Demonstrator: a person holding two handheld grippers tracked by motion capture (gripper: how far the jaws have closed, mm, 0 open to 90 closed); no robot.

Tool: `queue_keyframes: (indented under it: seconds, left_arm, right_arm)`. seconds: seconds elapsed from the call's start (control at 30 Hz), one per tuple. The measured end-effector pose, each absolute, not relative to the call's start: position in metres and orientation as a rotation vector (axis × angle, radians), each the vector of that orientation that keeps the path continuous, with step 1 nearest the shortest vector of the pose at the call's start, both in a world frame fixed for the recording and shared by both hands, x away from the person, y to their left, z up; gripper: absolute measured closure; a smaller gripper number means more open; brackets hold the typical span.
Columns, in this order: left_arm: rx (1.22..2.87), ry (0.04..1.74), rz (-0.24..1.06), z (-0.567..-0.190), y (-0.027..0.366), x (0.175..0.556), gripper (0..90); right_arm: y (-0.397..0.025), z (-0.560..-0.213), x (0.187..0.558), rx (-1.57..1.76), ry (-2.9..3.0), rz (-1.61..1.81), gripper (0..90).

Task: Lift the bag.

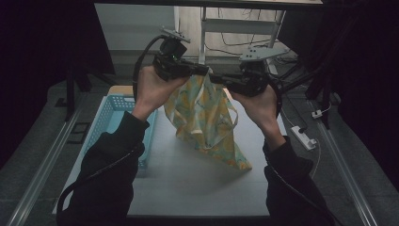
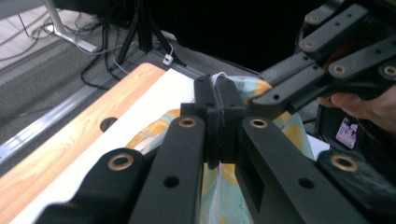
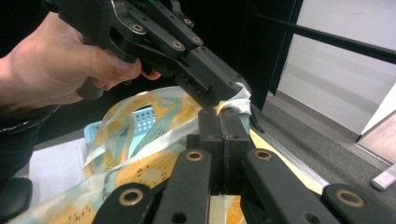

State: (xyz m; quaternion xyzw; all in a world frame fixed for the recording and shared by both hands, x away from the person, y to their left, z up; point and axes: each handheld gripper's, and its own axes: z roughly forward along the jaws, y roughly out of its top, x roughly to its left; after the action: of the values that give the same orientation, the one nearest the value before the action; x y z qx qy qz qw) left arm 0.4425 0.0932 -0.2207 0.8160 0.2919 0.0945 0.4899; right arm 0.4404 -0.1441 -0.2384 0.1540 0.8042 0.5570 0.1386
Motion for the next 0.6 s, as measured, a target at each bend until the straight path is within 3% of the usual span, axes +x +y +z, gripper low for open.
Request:
queue_keyframes:
  seconds: [0.6]
  left_arm:
    - [1.948,0.694,0.36,-0.198,0.101,0.432,89.6]
  right_arm:
    - [-0.125,-0.211,0.43,0.364,2.286,1.598,90.0]
